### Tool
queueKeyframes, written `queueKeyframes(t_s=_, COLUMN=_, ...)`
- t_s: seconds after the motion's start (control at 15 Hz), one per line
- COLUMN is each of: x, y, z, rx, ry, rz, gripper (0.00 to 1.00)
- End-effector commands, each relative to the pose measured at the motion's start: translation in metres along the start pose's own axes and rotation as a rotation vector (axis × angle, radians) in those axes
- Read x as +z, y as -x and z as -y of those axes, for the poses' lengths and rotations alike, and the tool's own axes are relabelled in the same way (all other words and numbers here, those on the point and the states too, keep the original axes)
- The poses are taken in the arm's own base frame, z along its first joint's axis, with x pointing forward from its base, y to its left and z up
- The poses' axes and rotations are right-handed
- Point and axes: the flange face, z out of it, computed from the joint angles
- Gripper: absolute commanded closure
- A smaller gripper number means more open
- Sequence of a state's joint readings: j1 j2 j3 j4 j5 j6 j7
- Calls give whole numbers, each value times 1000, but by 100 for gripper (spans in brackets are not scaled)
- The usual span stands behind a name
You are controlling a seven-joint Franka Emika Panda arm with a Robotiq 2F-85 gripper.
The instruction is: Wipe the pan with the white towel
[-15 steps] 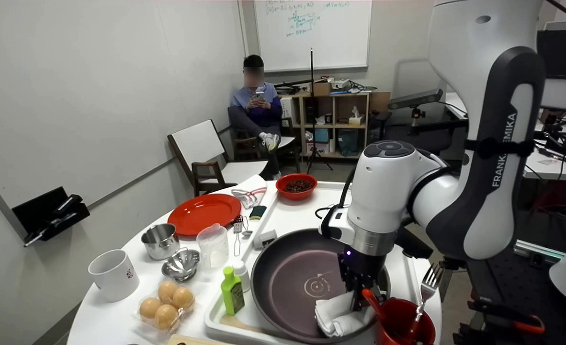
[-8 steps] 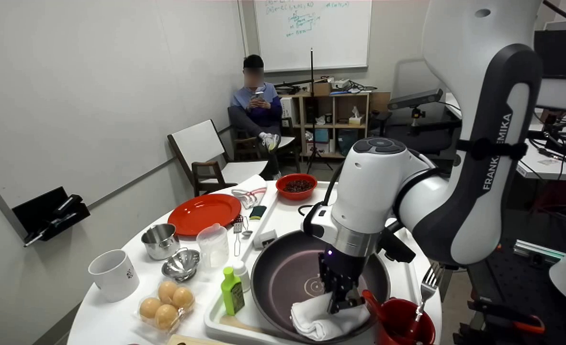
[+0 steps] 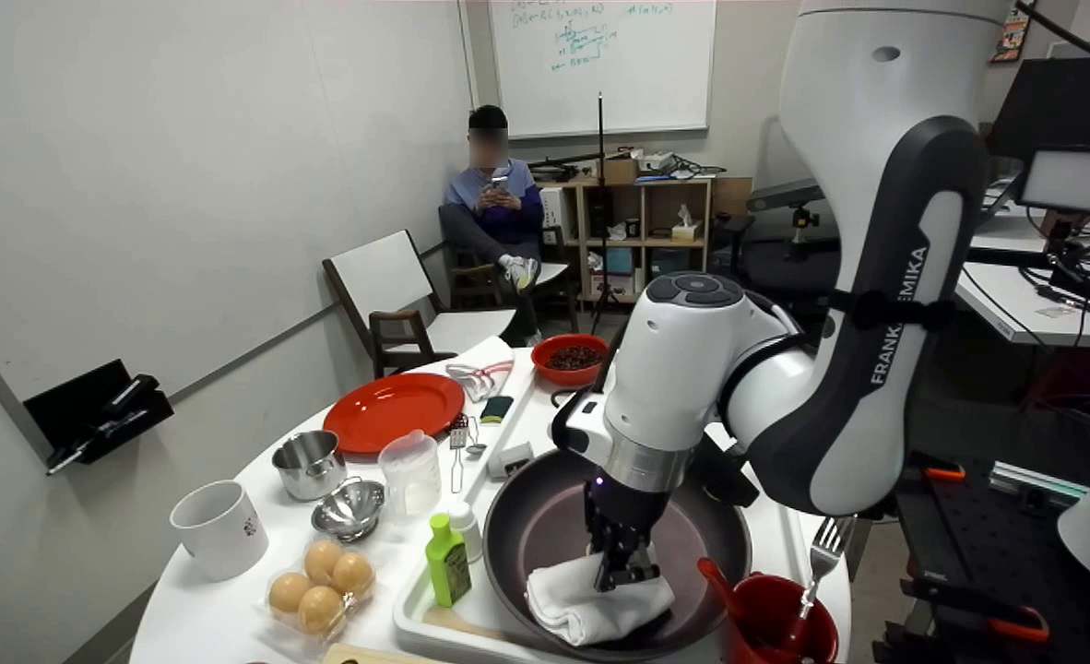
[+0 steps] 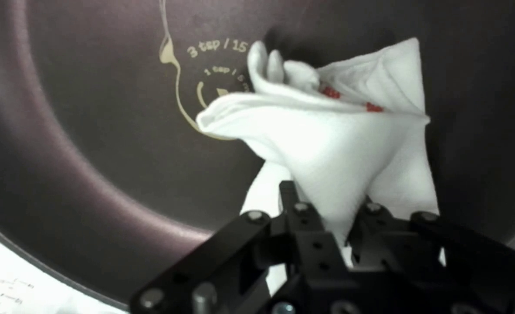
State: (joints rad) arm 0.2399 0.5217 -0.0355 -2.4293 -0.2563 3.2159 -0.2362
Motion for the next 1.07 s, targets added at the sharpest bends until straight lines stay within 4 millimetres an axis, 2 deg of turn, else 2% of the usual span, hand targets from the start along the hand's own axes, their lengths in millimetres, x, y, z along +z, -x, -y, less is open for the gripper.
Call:
queueKeyframes(t_s=0.0, x=13, y=-14, z=-13, rx=40, ry=30, rz=-18, gripper=92)
queueKeyframes(t_s=0.47, x=19, y=-30, z=-41, rx=93, ry=83, rz=-39, gripper=92)
queueKeyframes(t_s=1.0, x=21, y=-24, z=-85, rx=169, ry=162, rz=-36, gripper=92)
